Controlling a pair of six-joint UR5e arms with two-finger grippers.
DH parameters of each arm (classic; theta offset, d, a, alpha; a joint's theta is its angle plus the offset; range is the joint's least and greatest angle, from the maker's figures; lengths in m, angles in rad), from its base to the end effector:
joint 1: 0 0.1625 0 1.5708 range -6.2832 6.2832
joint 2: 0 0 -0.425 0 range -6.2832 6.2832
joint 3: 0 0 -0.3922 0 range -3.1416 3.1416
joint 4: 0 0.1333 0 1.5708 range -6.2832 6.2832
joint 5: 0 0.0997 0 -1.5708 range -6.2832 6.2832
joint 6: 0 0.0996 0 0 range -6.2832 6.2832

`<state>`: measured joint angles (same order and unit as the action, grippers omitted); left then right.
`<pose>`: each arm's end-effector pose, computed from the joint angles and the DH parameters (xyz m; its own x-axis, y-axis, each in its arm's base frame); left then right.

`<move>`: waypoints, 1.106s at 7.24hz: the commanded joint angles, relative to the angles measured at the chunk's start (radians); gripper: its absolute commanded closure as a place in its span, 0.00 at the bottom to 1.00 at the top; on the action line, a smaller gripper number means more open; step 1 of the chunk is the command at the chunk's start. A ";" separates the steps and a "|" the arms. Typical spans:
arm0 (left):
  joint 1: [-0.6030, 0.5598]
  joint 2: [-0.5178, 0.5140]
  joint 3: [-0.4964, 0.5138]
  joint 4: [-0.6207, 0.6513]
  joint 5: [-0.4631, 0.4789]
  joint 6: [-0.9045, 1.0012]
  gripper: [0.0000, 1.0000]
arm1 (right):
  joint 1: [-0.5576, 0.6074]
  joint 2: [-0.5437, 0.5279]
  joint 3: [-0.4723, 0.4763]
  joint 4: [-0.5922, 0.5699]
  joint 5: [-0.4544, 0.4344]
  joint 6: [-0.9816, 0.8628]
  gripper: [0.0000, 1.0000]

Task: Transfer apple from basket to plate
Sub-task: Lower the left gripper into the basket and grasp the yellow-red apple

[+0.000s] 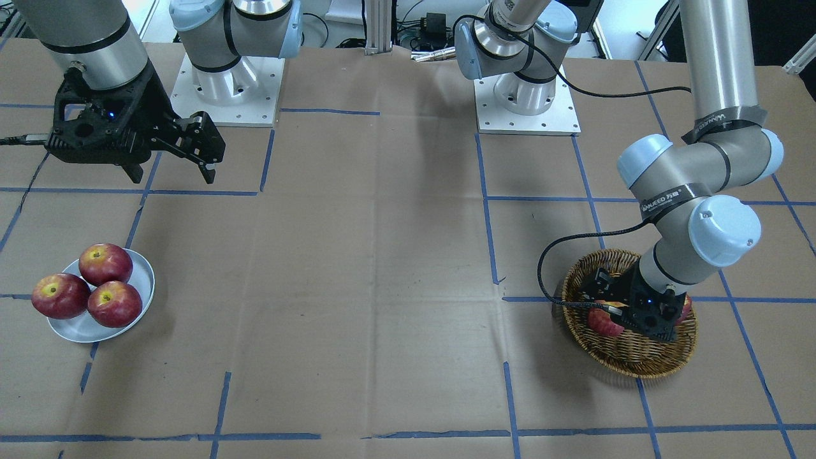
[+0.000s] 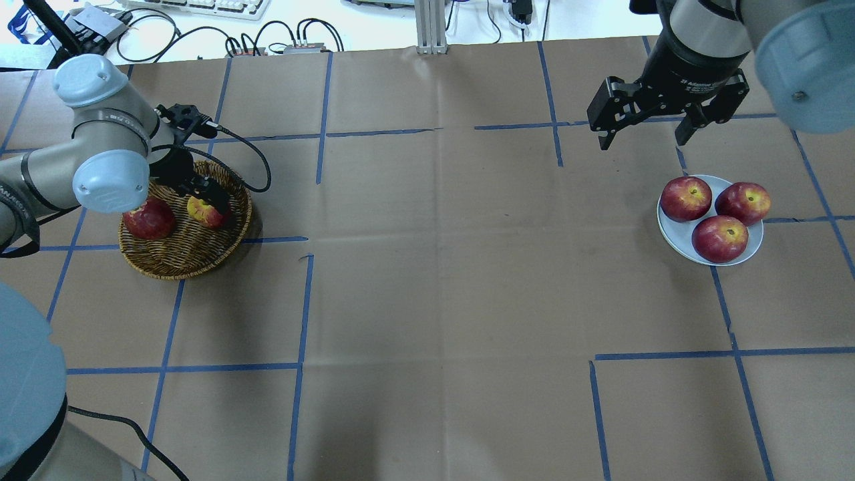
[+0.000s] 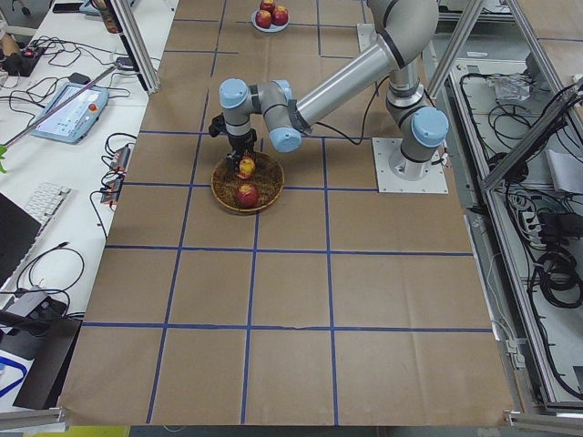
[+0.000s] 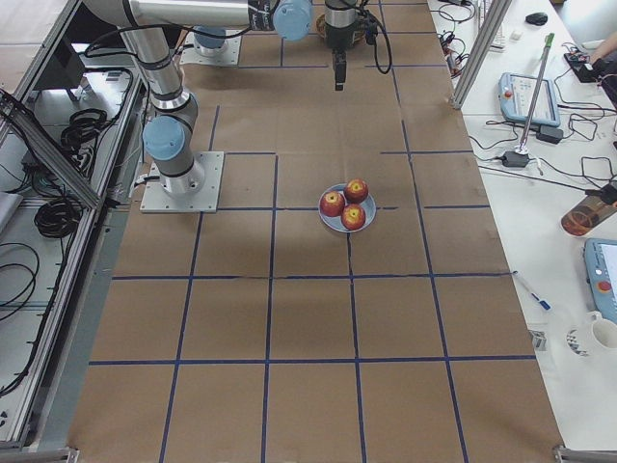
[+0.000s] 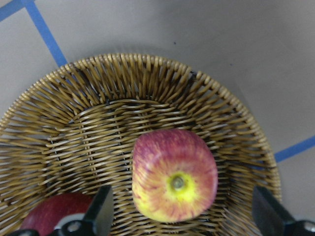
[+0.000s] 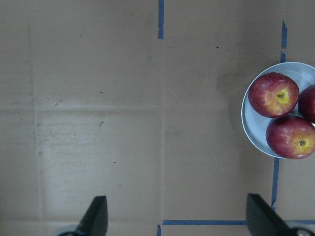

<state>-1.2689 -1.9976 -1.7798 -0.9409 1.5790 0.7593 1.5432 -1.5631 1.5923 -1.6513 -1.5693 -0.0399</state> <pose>0.0491 -0.6033 0.2163 -0.8972 0.4416 -0.0019 0.4416 0.8972 0.0099 0.1196 -0.5035 0.4817 -0.9999 -0.0123 0.0006 -0.0123 0.9986 -0.0513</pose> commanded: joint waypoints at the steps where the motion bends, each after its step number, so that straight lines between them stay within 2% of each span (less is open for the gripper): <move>1: 0.000 -0.041 0.008 0.008 0.001 -0.002 0.02 | 0.000 0.000 0.000 0.001 0.000 0.000 0.00; 2: 0.002 -0.050 0.010 0.008 0.001 -0.008 0.13 | 0.000 0.000 0.000 0.001 0.000 0.000 0.00; 3: 0.002 -0.049 0.007 0.007 0.004 -0.003 0.35 | -0.002 0.000 0.000 0.001 0.000 0.000 0.00; 5: -0.012 -0.015 0.006 0.002 0.010 -0.002 0.61 | 0.000 0.000 0.000 0.001 0.000 0.000 0.00; 6: -0.029 0.032 0.005 -0.022 0.010 -0.015 0.68 | 0.000 0.000 0.000 0.001 0.000 0.000 0.00; 7: -0.077 0.099 0.011 -0.097 0.010 -0.100 0.68 | 0.000 0.000 0.000 0.001 0.000 0.000 0.00; 8: -0.184 0.133 0.029 -0.126 0.010 -0.244 0.67 | 0.000 0.000 0.000 0.001 0.000 0.000 0.00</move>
<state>-1.3555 -1.9177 -1.7659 -1.0188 1.5889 0.6508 1.5432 -1.5632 1.5923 -1.6506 -1.5692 -0.0399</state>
